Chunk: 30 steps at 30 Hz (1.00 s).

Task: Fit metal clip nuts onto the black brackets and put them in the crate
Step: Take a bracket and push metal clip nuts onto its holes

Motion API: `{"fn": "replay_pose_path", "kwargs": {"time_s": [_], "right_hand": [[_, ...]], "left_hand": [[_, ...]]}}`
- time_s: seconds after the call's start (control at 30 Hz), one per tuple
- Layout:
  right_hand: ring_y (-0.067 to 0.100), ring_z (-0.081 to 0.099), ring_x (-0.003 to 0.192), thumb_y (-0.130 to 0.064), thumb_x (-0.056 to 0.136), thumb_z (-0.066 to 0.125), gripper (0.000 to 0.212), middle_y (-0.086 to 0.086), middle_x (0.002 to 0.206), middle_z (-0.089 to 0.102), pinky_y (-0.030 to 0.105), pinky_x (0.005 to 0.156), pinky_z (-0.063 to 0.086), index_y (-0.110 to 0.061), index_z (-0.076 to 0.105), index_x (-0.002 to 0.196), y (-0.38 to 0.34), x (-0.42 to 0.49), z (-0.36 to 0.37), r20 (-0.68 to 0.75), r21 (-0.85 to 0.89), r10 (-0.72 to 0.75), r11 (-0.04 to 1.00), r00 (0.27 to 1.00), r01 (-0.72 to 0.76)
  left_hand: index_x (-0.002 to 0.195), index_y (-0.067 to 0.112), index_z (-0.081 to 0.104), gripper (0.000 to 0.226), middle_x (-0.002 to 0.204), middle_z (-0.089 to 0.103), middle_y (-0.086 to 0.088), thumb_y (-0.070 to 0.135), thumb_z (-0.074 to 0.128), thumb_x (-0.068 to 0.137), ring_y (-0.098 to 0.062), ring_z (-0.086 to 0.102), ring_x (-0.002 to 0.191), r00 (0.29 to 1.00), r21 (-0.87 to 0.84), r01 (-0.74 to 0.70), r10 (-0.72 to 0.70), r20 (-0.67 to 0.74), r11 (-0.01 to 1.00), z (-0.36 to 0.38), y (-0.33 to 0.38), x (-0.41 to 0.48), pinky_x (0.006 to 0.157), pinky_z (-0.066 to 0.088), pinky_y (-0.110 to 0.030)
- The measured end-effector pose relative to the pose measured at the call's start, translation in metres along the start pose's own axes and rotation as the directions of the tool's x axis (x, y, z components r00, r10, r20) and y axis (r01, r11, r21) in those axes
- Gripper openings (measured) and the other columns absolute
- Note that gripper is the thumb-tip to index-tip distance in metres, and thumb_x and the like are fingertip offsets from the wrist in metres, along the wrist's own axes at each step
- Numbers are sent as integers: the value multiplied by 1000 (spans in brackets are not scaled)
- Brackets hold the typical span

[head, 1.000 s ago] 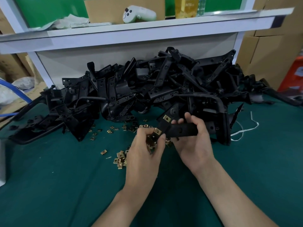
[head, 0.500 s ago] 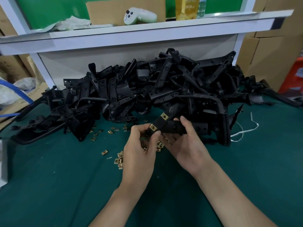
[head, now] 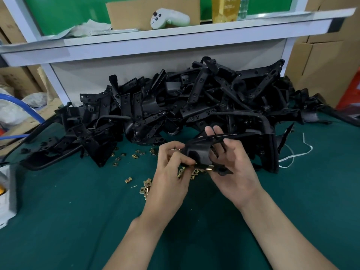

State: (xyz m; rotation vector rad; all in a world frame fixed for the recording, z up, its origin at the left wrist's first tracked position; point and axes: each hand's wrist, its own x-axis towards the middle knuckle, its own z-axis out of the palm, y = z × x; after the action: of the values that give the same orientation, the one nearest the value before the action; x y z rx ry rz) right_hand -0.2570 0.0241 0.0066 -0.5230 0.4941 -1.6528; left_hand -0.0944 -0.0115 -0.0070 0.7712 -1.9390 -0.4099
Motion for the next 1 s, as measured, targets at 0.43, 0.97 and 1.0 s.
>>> {"fn": "replay_pose_path", "kwargs": {"time_s": [0.43,0.97,1.0], "right_hand": [[19,64,121,-24,86,70,45,-7,143,59,41,94,54,-34,67,130,-2,-4,1,200,49,-11,999,980,1],[16,66,116,-24,92,57,34,-8,139,62,39,90,56,-37,72,120,-5,-7,6,153,27,-28,999,988,24],[16,66,116,-24,93,58,31,-8,139,62,39,90,56,-36,72,118,-5,-7,5,146,31,-25,999,989,21]], "left_hand": [[130,25,45,69,130,32,20,-10,74,79,-7,51,109,998,112,-59,62,-24,992,-7,-1,1,90,47,-17],[114,22,47,54,131,35,17,-12,72,80,-8,51,116,995,90,-85,89,-49,992,-3,-2,0,91,45,-17],[114,23,47,53,132,35,19,-10,72,81,-7,51,116,996,79,-71,75,-47,994,-3,-1,0,91,44,-15]]}}
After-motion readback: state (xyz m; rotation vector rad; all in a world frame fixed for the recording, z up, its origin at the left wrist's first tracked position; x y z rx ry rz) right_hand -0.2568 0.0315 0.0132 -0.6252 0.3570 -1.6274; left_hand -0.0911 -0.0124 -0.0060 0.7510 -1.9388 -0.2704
